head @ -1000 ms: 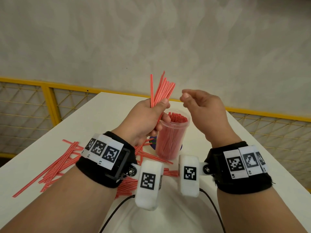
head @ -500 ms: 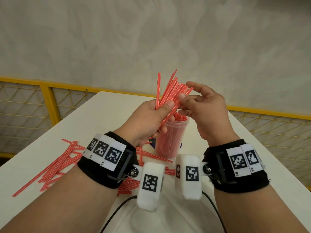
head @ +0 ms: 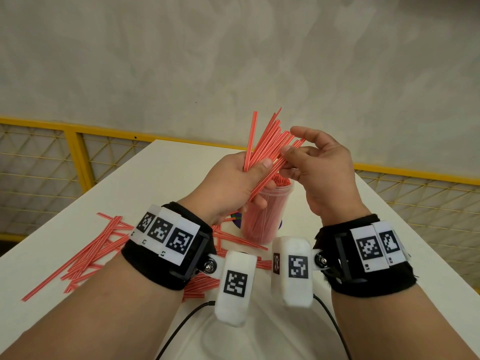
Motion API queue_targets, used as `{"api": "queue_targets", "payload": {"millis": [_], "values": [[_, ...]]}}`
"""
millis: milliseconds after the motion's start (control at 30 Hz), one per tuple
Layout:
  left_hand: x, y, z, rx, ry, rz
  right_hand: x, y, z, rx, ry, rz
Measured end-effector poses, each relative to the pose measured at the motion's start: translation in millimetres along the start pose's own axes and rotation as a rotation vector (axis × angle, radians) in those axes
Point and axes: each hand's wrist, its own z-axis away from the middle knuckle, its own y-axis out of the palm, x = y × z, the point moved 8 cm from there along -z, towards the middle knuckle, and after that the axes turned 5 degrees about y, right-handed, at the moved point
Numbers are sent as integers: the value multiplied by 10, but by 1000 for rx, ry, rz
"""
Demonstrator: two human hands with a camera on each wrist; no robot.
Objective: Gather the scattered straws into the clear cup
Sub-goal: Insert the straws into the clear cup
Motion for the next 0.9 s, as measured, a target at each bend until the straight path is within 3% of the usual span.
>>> {"api": "queue_targets", "payload": {"millis": [600,900], "values": [[-111,-71,5,-89,91,-233,-24,10,5,27,45,-156],[-14,-356,-23,-263,-7,-184,153,-315,-28,-217,-173,-170]]}}
